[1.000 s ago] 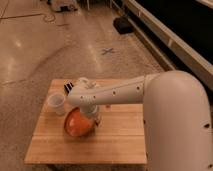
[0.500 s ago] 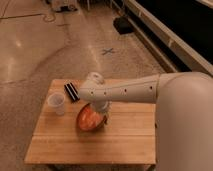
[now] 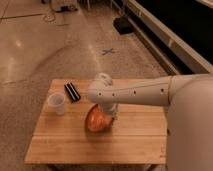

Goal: Drag the ceramic bowl in a circle

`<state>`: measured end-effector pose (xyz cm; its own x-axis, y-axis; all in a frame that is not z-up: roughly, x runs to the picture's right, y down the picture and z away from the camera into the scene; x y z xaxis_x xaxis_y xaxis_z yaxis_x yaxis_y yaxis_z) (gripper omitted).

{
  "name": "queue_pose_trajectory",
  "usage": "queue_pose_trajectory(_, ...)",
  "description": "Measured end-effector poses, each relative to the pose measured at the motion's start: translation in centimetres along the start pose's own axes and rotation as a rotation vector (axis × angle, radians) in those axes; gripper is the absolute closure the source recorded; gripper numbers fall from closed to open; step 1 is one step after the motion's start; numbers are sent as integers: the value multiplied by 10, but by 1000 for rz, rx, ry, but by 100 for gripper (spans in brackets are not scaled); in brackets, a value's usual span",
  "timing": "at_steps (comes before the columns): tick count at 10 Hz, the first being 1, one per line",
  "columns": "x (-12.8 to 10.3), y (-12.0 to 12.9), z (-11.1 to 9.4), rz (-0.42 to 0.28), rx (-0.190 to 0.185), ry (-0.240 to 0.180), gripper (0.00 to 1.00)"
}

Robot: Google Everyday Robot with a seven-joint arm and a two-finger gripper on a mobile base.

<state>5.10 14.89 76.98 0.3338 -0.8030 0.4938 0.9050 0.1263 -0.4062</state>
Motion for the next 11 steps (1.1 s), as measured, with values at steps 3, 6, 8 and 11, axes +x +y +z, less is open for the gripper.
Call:
queue_pose_trajectory(3,-32,26,9,9,-21,-29,94)
queue_pose_trajectory(6,-64,41,15,-12,-29,-54,94)
queue_pose_trajectory(8,-76,37,15,-46,-12,-71,94)
queue_pose_trajectory(11,-98,13,9,-119,9,-79,84)
